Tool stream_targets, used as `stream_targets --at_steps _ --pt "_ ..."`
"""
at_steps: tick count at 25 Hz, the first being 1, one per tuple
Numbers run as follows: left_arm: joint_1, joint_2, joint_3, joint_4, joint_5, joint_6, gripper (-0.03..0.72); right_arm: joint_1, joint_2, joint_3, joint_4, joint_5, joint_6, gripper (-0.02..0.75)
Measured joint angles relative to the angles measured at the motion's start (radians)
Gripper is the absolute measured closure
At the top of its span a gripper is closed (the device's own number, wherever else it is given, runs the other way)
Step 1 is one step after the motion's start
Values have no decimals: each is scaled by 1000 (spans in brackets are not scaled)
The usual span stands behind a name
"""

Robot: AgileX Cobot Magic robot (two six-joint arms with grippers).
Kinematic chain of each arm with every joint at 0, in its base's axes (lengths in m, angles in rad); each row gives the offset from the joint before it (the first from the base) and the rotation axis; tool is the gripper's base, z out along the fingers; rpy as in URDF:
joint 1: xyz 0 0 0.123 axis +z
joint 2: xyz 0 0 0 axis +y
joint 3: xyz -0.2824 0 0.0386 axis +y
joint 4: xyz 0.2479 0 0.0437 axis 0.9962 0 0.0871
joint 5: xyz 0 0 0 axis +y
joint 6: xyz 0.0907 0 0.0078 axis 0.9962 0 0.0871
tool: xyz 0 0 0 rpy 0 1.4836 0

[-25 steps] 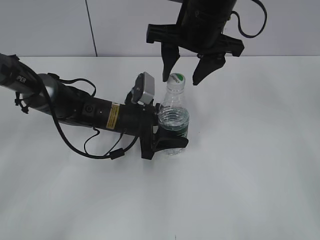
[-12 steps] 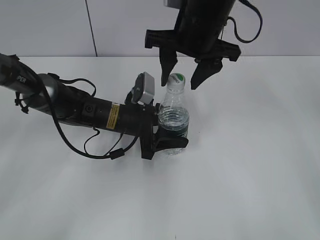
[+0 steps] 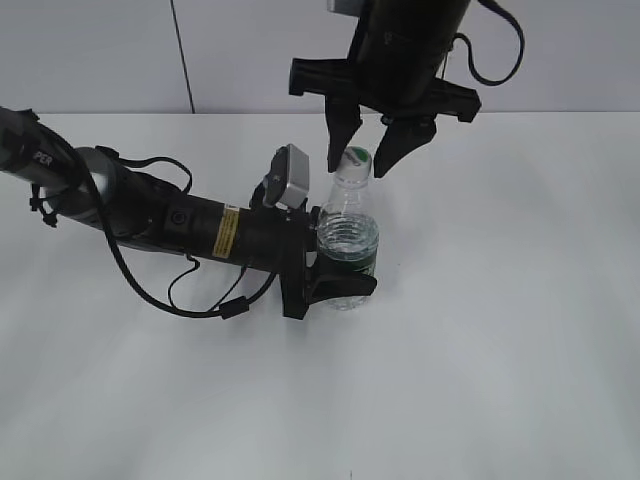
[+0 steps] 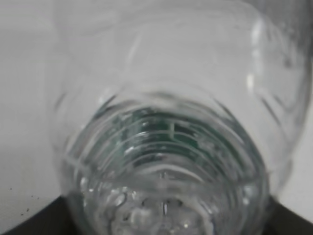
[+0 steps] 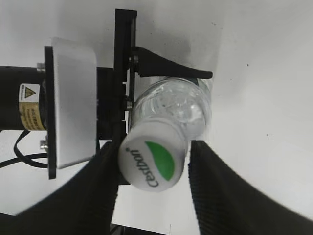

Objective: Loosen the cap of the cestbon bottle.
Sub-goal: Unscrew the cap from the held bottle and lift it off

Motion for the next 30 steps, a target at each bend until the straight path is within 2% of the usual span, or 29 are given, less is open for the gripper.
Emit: stream_targets --at_steps 3,12,25,30 --pt "0 0 0 0 1 0 277 0 0 0 4 -3 0 437" --pt "0 0 0 0 2 0 277 0 0 0 4 -4 -56 437" --pt "0 0 0 6 2 0 277 0 0 0 3 -4 -670 437" --pt "0 0 0 8 2 1 277 0 0 0 2 -4 -845 437"
